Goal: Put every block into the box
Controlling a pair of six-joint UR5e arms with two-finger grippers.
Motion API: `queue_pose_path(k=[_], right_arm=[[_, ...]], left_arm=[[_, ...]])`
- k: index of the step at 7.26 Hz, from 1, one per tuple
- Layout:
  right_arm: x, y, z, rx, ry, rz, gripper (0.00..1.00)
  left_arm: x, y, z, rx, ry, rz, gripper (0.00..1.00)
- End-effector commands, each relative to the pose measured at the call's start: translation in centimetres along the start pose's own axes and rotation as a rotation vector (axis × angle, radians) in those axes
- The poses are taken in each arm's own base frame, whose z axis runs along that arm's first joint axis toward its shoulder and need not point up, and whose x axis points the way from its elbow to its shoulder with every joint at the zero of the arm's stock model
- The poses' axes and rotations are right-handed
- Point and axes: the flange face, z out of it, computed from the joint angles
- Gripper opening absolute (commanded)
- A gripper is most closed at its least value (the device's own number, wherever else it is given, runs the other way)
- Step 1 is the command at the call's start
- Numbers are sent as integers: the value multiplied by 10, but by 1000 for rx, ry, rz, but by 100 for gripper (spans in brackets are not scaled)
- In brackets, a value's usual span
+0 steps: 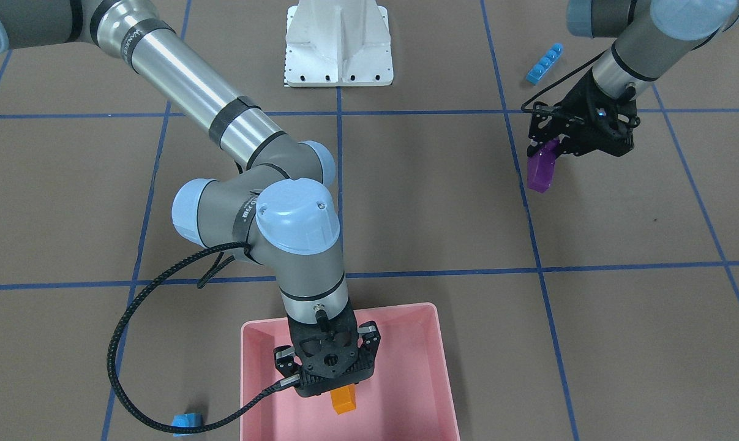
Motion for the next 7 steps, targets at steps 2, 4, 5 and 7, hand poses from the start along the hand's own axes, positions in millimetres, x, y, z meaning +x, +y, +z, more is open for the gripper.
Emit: queue_pose_path(k=[2, 4, 5, 7], right_arm=[[18, -31, -39, -33, -98, 49, 99], [75, -50, -110, -161, -95, 127, 99], [95, -51, -143, -206, -64, 156, 99], [137, -44, -171, -298, 17, 81, 99]], left_arm=[[54, -78, -42, 66, 65, -135, 0], [102, -153, -39, 89, 88, -237, 0], [115, -182, -36, 102, 93, -245, 0], [125, -232, -35, 196, 173, -323, 0]])
